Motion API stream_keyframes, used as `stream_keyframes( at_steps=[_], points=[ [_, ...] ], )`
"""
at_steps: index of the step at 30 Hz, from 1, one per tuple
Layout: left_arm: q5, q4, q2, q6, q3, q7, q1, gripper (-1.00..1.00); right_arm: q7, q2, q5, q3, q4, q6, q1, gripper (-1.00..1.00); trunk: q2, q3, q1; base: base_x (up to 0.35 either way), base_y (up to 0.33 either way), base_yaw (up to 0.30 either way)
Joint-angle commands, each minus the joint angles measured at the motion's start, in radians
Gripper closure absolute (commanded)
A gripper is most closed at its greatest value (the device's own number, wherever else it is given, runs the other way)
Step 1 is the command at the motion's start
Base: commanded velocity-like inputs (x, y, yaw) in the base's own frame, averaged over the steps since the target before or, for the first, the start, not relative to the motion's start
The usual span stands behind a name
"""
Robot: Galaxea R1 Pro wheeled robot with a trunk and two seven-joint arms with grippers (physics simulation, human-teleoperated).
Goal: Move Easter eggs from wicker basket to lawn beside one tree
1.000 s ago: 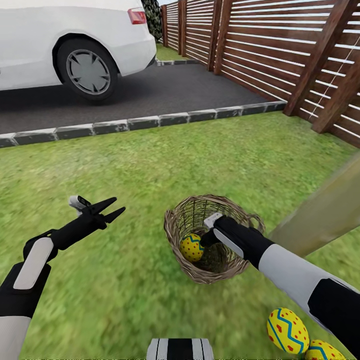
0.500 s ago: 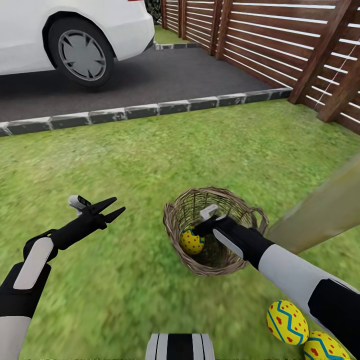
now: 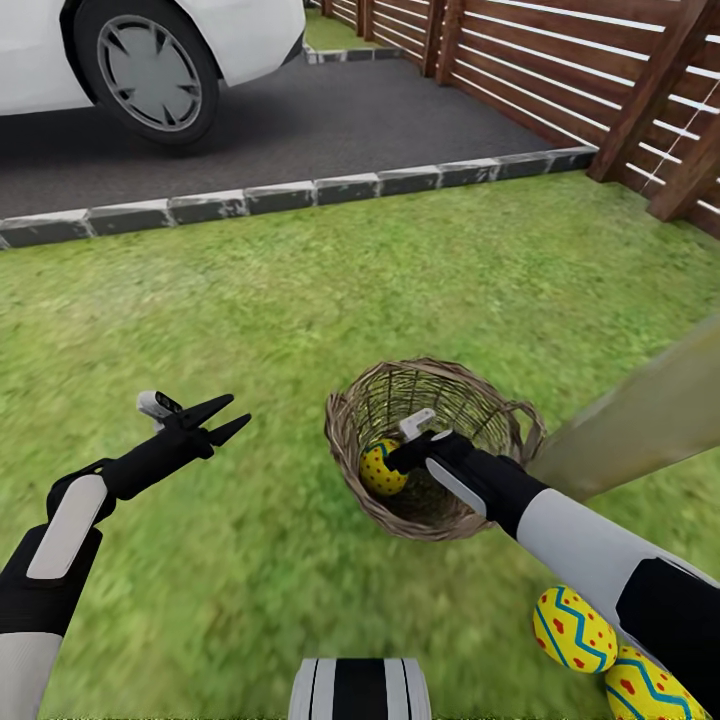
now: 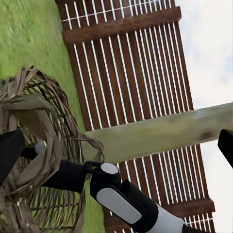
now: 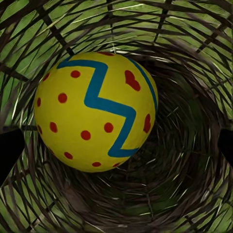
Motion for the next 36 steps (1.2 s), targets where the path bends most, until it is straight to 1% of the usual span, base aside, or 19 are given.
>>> stream_keyframes(
  at_steps=[1, 8, 23, 25, 28, 30, 36],
  points=[
    [0.0, 0.0, 0.0, 0.004, 0.001, -0.003, 0.0, -1.0, -0.011, -0.001, -0.01, 0.006, -0.003, 0.001, -0.001, -1.0, -0.001, -0.005, 0.0, 0.0, 0.0, 0.0],
    [0.0, 0.0, 0.0, 0.004, 0.001, -0.003, 0.0, -1.0, -0.012, -0.001, -0.01, 0.006, -0.007, -0.042, -0.001, -1.0, -0.002, -0.032, 0.003, 0.0, 0.0, 0.0],
    [0.0, 0.0, 0.001, 0.004, 0.001, -0.005, 0.001, -1.0, -0.016, -0.001, -0.007, 0.001, -0.021, -0.046, -0.001, -1.0, -0.006, -0.09, 0.01, 0.0, 0.0, 0.0],
    [0.0, 0.0, 0.001, 0.004, 0.001, -0.004, 0.0, -1.0, -0.016, -0.001, 0.011, 0.0, -0.031, -0.046, -0.001, -1.0, -0.006, -0.097, 0.011, 0.0, 0.0, 0.0],
    [0.0, 0.001, 0.0, 0.004, 0.001, -0.004, 0.0, -1.0, -0.017, -0.001, 0.05, -0.004, -0.039, -0.046, -0.001, -1.0, -0.007, -0.109, 0.012, 0.0, 0.0, 0.0],
    [0.0, 0.001, 0.0, 0.004, 0.001, -0.004, 0.0, -1.0, -0.018, -0.001, 0.065, -0.006, -0.041, -0.046, -0.001, -1.0, -0.007, -0.117, 0.013, 0.0, 0.0, 0.0],
    [0.0, 0.002, 0.0, 0.004, 0.001, -0.003, 0.0, -1.0, -0.021, -0.003, 0.073, -0.006, -0.046, -0.046, -0.004, -1.0, -0.009, -0.14, 0.016, 0.0, 0.0, 0.0]
  ],
)
